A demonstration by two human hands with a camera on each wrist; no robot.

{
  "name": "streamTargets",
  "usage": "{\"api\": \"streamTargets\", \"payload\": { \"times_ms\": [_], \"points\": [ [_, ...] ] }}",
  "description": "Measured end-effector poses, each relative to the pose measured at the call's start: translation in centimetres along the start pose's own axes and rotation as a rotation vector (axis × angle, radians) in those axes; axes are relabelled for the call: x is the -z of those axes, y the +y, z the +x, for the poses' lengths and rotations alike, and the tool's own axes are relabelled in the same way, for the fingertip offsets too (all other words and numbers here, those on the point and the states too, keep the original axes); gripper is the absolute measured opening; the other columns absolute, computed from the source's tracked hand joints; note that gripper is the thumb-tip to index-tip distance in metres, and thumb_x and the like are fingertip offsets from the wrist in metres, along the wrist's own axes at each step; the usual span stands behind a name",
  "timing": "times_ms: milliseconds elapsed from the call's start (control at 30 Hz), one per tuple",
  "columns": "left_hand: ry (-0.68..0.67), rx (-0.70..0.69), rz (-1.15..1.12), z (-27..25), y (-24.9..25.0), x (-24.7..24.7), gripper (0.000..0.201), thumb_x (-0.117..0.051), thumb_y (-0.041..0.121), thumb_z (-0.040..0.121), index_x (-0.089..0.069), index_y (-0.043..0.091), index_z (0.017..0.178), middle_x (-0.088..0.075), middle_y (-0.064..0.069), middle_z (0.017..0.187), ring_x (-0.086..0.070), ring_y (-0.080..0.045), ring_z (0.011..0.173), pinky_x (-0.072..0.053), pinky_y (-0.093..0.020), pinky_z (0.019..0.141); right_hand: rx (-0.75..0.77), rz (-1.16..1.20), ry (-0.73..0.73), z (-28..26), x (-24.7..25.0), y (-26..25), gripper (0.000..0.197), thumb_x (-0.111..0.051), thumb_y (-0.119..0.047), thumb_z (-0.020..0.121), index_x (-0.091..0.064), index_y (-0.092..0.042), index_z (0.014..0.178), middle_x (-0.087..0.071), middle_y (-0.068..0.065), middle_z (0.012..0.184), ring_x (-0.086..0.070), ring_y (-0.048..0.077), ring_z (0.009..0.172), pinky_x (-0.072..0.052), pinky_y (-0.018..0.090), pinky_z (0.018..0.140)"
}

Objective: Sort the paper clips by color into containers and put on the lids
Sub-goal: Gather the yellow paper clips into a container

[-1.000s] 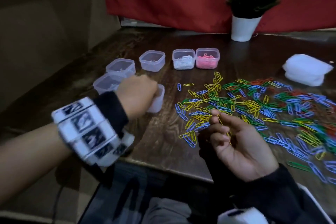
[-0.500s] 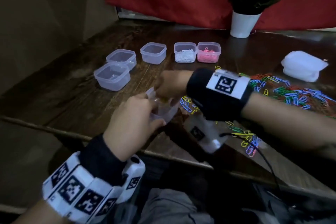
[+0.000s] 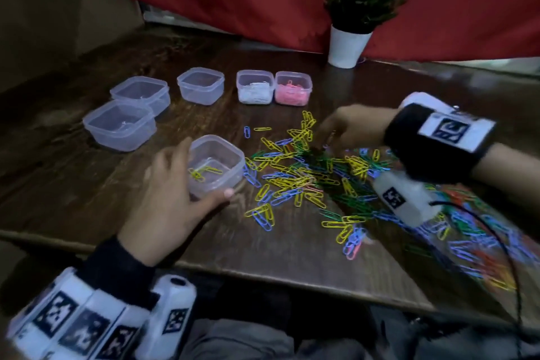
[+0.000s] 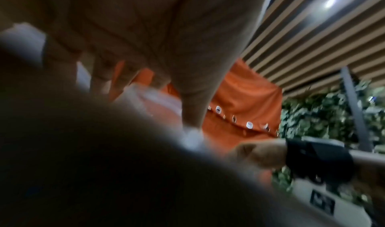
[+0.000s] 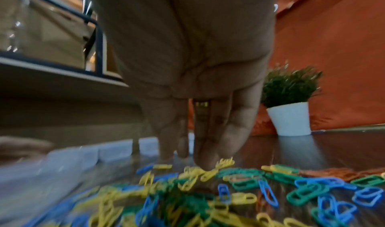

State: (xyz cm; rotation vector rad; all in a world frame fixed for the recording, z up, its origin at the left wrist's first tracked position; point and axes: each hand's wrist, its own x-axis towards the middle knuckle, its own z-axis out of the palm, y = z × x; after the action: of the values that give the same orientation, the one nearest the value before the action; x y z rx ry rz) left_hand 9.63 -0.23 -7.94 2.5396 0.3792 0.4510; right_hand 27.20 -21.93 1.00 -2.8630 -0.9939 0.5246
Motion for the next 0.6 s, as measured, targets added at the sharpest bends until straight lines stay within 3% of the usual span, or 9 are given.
{"api": "streamTargets", "payload": {
  "times_ms": [67, 133, 233, 300, 367, 400, 500, 600],
  "points": [
    [0.059, -0.012, -0.011, 0.1, -0.4, -1.2, 0.101, -0.043, 0.076, 0.056, -0.035, 0.018, 0.138, -0.044, -0.013, 0.125, -0.039, -0.03, 0.121, -0.033, -0.041, 0.103, 0.089, -0.103, -0.035, 0.7, -1.0, -1.1, 0.036, -0.067, -0.015, 0.082, -0.064, -0.015, 0.117, -0.064, 0.002, 0.104, -0.06, 0.021, 0.1, -0.043, 0.023, 0.08],
    [0.125, -0.039, -0.046, 0.1, -0.8, -1.7, 0.093, -0.045, 0.072, 0.061, -0.041, 0.013, 0.134, -0.047, -0.014, 0.123, -0.04, -0.028, 0.117, -0.034, -0.038, 0.101, 0.129, -0.162, 0.035, 1.9, -1.4, -1.7, 0.036, -0.065, -0.014, 0.082, -0.064, -0.015, 0.118, -0.065, 0.004, 0.111, -0.057, 0.022, 0.104, -0.038, 0.021, 0.076],
    [0.228, -0.043, -0.111, -0.3, -1.2, -1.8, 0.097, -0.05, 0.065, 0.063, -0.034, 0.006, 0.138, -0.046, -0.018, 0.126, -0.037, -0.026, 0.117, -0.027, -0.032, 0.1, -0.001, -0.203, 0.141, 4.4, -0.5, -1.1, 0.029, -0.06, -0.012, 0.084, -0.065, -0.007, 0.112, -0.065, 0.013, 0.112, -0.059, 0.027, 0.101, -0.044, 0.025, 0.077],
    [0.266, 0.004, -0.159, -0.2, -1.3, -1.8, 0.105, -0.055, 0.064, 0.06, -0.027, 0.006, 0.142, -0.043, -0.021, 0.13, -0.037, -0.029, 0.122, -0.028, -0.039, 0.103, -0.162, -0.191, 0.124, 5.9, 0.8, -0.1, 0.028, -0.06, -0.01, 0.086, -0.063, -0.002, 0.112, -0.064, 0.016, 0.113, -0.061, 0.025, 0.088, -0.043, 0.022, 0.065],
    [0.276, 0.039, -0.162, 0.1, -1.6, -2.0, 0.107, -0.059, 0.061, 0.059, -0.023, 0.008, 0.144, -0.042, -0.021, 0.131, -0.036, -0.032, 0.124, -0.03, -0.045, 0.105, -0.276, -0.127, 0.029, 6.9, 1.7, 0.9, 0.035, -0.066, -0.011, 0.084, -0.061, 0.002, 0.116, -0.065, 0.016, 0.102, -0.056, 0.014, 0.059, -0.042, 0.016, 0.044],
    [0.274, 0.046, -0.159, 0.2, -1.6, -2.0, 0.108, -0.059, 0.062, 0.059, -0.022, 0.008, 0.145, -0.041, -0.021, 0.133, -0.035, -0.031, 0.125, -0.029, -0.045, 0.105, -0.301, -0.082, -0.017, 7.2, 1.9, 1.3, 0.041, -0.068, -0.014, 0.083, -0.059, 0.004, 0.119, -0.064, 0.016, 0.097, -0.053, 0.011, 0.054, -0.04, 0.014, 0.039],
    [0.252, 0.043, -0.16, 0.2, -1.5, -2.0, 0.111, -0.051, 0.069, 0.057, -0.019, 0.011, 0.146, -0.038, -0.017, 0.135, -0.032, -0.027, 0.127, -0.027, -0.04, 0.105, -0.321, 0.154, -0.086, 8.4, 1.6, 1.9, 0.055, -0.071, -0.02, 0.08, -0.053, 0.003, 0.126, -0.061, 0.023, 0.112, -0.054, 0.021, 0.079, -0.049, 0.024, 0.055],
    [0.248, 0.045, -0.172, 0.1, -1.3, -1.9, 0.11, -0.049, 0.069, 0.057, -0.019, 0.011, 0.146, -0.037, -0.017, 0.136, -0.033, -0.028, 0.127, -0.026, -0.037, 0.105, -0.242, 0.214, -0.045, 9.0, 0.9, 1.2, 0.04, -0.071, -0.019, 0.081, -0.062, -0.006, 0.118, -0.055, 0.007, 0.075, -0.046, 0.013, 0.057, -0.045, 0.014, 0.039]
  ]
}}
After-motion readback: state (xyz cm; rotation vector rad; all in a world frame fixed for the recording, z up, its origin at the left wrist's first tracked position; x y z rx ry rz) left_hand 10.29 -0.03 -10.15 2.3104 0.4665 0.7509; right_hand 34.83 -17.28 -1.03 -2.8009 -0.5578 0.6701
